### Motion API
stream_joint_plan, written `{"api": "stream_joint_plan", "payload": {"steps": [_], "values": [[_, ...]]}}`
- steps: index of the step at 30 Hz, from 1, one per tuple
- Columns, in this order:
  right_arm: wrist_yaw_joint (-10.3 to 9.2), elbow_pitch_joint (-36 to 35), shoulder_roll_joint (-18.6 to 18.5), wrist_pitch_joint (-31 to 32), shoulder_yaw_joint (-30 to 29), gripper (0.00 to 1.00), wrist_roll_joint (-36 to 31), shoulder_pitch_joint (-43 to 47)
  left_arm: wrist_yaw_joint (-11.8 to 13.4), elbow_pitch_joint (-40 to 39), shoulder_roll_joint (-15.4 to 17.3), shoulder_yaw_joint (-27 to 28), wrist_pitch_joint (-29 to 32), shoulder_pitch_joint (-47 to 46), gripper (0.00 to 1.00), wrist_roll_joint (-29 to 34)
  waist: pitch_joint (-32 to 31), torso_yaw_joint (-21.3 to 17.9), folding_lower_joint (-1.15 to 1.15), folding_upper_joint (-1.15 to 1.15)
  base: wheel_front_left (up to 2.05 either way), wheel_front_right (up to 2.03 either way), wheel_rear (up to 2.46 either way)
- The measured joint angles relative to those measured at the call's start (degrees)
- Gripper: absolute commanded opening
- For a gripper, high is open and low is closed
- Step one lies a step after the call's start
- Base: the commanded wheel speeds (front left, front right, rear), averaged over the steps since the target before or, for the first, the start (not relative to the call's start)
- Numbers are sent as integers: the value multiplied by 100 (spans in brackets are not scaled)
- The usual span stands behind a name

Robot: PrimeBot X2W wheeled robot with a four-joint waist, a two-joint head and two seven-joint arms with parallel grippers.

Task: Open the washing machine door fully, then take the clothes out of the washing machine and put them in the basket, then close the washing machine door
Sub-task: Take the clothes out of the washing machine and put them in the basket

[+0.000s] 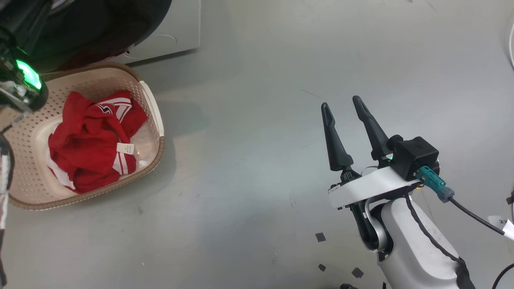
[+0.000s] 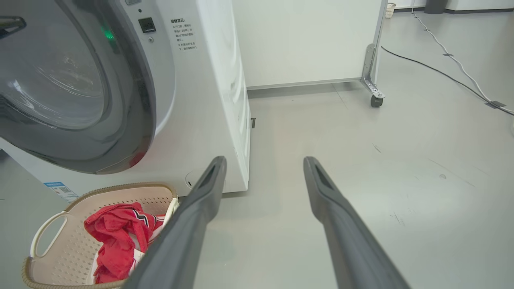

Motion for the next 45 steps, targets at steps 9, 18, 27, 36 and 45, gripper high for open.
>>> {"api": "stream_joint_plan", "payload": {"steps": [9, 18, 27, 36, 45], "values": [[-1, 120, -9, -14, -165, 100, -100, 81, -485, 66, -342, 210, -99, 942, 33, -222, -268, 401, 0, 0, 0, 0, 0], [-8, 226, -80, -14, -313, 100, -188, 309, -678, -20, -617, 411, -313, 2037, 100, -300, -618, 785, 0, 0, 0, 0, 0], [-5, 320, -118, -14, -332, 100, -242, 552, -728, -293, -956, 664, -695, 3193, 100, -294, -1025, 1049, 0, 0, 0, 0, 0], [-1, 423, -223, -14, -383, 100, -244, 867, -728, -846, -1292, 934, -1239, 4007, 100, 207, -1403, 1318, 0, 0, 0, 0, 0], [0, 444, -238, -14, -407, 100, -240, 1051, -728, -1539, -1500, 1122, -1982, 4490, 100, 1191, -1753, 1550, 0, 0, 0, 0, 0]]}}
